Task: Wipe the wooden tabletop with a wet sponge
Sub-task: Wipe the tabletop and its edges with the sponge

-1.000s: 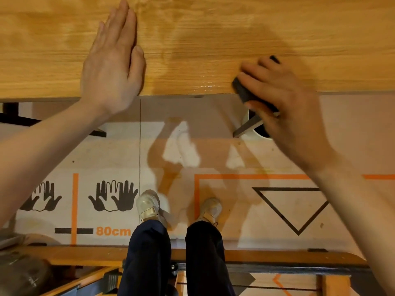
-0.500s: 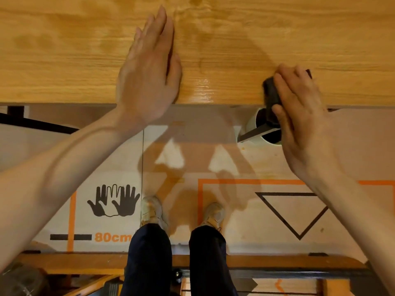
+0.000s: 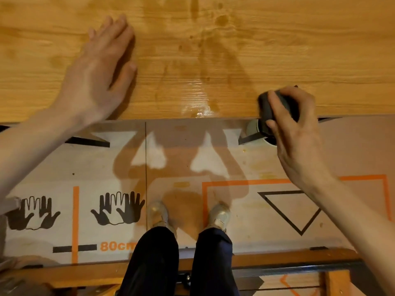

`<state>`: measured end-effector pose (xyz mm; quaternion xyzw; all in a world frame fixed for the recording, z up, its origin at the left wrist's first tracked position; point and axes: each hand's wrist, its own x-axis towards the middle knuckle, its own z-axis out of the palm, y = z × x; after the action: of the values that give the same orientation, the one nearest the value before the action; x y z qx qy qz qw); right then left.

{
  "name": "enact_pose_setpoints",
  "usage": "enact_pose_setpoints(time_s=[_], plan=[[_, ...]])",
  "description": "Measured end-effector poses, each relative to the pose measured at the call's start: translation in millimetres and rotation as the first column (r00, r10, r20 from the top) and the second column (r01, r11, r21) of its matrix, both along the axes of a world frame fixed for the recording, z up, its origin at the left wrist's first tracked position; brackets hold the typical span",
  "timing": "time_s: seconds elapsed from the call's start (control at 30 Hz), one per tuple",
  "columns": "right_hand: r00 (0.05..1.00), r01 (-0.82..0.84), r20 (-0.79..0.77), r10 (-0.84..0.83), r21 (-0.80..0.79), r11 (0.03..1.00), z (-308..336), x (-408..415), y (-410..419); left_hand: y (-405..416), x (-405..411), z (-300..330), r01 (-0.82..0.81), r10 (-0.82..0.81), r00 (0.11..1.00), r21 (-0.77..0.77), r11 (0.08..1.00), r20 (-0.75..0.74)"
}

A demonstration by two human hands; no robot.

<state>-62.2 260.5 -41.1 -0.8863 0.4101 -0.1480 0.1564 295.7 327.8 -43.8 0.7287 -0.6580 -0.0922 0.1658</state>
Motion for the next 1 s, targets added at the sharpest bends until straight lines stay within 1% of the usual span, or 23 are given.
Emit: enact_pose_setpoints(time_s=[0.07, 0.17, 0.23, 0.27, 0.3, 0.33, 0.37, 0.43, 0.47, 0.5, 0.53, 0.57, 0.63, 0.67, 0.73, 0.8, 0.83, 0.93, 1.0], plan=[[0.999, 0.041, 0.031, -0.040, -0.031, 0.999, -4, 15, 9, 7, 24, -2, 0.008, -0.008, 1.000, -0.002, 1.000, 0.027], [0.997, -0.026, 0.068, 0.031, -0.082, 0.996, -13, 48, 25, 13, 41, -6, 0.000, -0.001, 0.999, 0.027, 1.000, 0.034], [0.985, -0.048, 0.162, 0.057, -0.060, 0.997, -20, 74, 36, 15, 40, -9, -0.020, 0.019, 0.999, 0.033, 0.999, 0.029], [0.978, -0.018, 0.206, 0.034, -0.078, 0.997, -22, 89, 42, 14, 39, -9, -0.023, 0.022, 0.999, 0.032, 0.999, 0.036], [0.987, 0.024, 0.160, 0.008, -0.200, 0.979, -20, 108, 46, 14, 38, -10, -0.022, 0.021, 0.999, 0.030, 0.999, 0.045], [0.994, 0.030, 0.111, -0.001, -0.263, 0.964, -21, 124, 52, 13, 37, -10, -0.020, 0.019, 0.998, 0.026, 0.999, 0.052], [0.991, 0.030, 0.131, 0.002, -0.239, 0.971, -21, 142, 59, 12, 37, -10, -0.019, 0.018, 0.998, 0.018, 1.000, 0.054], [0.970, 0.022, 0.245, -0.003, -0.075, 0.997, -25, 176, 78, 12, 37, -11, -0.013, 0.012, 0.998, 0.003, 1.000, 0.053], [0.976, 0.013, 0.219, 0.018, -0.141, 0.990, -27, 190, 88, 13, 37, -12, -0.007, 0.007, 0.999, -0.003, 1.000, 0.052], [0.972, -0.029, 0.224, 0.072, -0.189, 0.982, -27, 200, 94, 13, 37, -13, -0.001, 0.002, 0.999, -0.009, 1.000, 0.051], [0.967, -0.091, 0.215, 0.134, -0.196, 0.976, -27, 204, 95, 13, 36, -13, 0.002, -0.002, 0.999, -0.014, 1.000, 0.050], [0.962, -0.158, 0.196, 0.187, -0.158, 0.975, -25, 203, 91, 13, 36, -13, 0.003, -0.002, 0.999, -0.018, 1.000, 0.049], [0.955, -0.230, 0.153, 0.255, -0.163, 0.959, -20, 180, 75, 13, 36, -12, -0.003, 0.004, 0.999, -0.024, 1.000, 0.047], [0.962, -0.218, 0.127, 0.241, -0.176, 0.960, -20, 158, 64, 13, 35, -13, -0.005, 0.007, 0.999, -0.025, 1.000, 0.047], [0.985, -0.140, 0.076, 0.154, -0.166, 0.976, -20, 103, 41, 13, 35, -13, -0.013, 0.015, 0.999, -0.029, 0.999, 0.046], [0.999, -0.036, 0.006, 0.037, -0.093, 0.995, -11, 57, 26, 12, 35, -13, -0.017, 0.018, 0.999, -0.025, 1.000, 0.048], [1.000, 0.026, 0.000, -0.026, -0.053, 0.998, -7, 45, 24, 12, 35, -13, -0.015, 0.016, 0.999, -0.022, 1.000, 0.049], [0.978, 0.196, 0.066, -0.199, 0.061, 0.979, -2, 51, 30, 10, 35, -12, -0.013, 0.014, 1.000, -0.015, 1.000, 0.025], [0.971, 0.214, 0.083, -0.224, 0.111, 0.971, 2, 64, 32, 9, 35, -11, -0.017, 0.017, 1.000, -0.010, 1.000, 0.013]])
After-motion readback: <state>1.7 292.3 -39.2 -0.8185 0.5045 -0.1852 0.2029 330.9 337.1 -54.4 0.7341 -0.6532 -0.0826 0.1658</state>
